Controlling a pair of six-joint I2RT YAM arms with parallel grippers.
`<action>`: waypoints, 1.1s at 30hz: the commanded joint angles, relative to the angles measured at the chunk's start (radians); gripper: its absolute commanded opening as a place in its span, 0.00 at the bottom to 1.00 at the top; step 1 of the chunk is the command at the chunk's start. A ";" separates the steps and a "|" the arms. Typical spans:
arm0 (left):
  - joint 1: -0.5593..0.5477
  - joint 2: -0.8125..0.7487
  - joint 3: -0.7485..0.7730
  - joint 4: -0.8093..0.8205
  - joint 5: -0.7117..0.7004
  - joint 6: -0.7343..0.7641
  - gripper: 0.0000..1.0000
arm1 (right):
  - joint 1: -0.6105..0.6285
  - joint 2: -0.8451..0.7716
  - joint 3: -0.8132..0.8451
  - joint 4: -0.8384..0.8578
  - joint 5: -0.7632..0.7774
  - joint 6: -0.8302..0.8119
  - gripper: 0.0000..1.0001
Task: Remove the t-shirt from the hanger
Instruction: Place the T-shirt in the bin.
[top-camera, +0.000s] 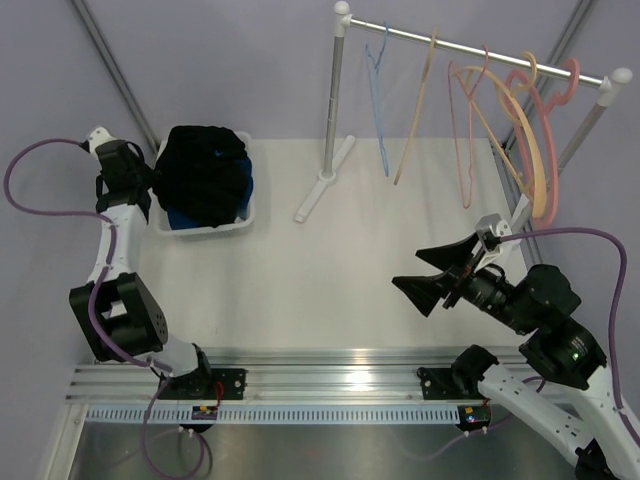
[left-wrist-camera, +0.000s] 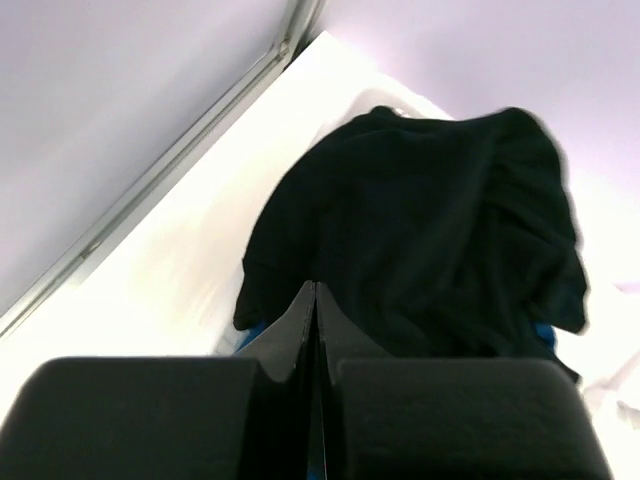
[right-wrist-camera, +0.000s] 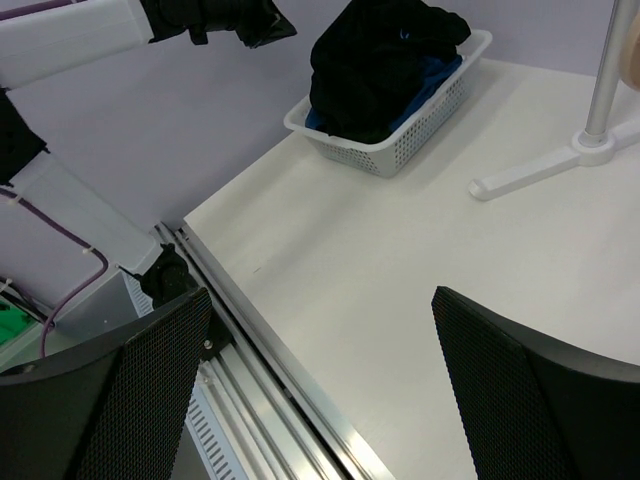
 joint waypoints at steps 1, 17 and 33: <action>-0.003 0.074 0.080 0.053 -0.029 -0.031 0.00 | -0.002 -0.041 0.008 0.002 -0.039 -0.017 0.99; 0.087 0.452 0.313 0.111 0.027 -0.145 0.00 | -0.002 -0.084 0.002 0.000 -0.005 -0.008 1.00; 0.061 0.472 0.157 0.220 0.337 -0.181 0.00 | -0.003 -0.047 -0.009 0.012 -0.007 -0.014 1.00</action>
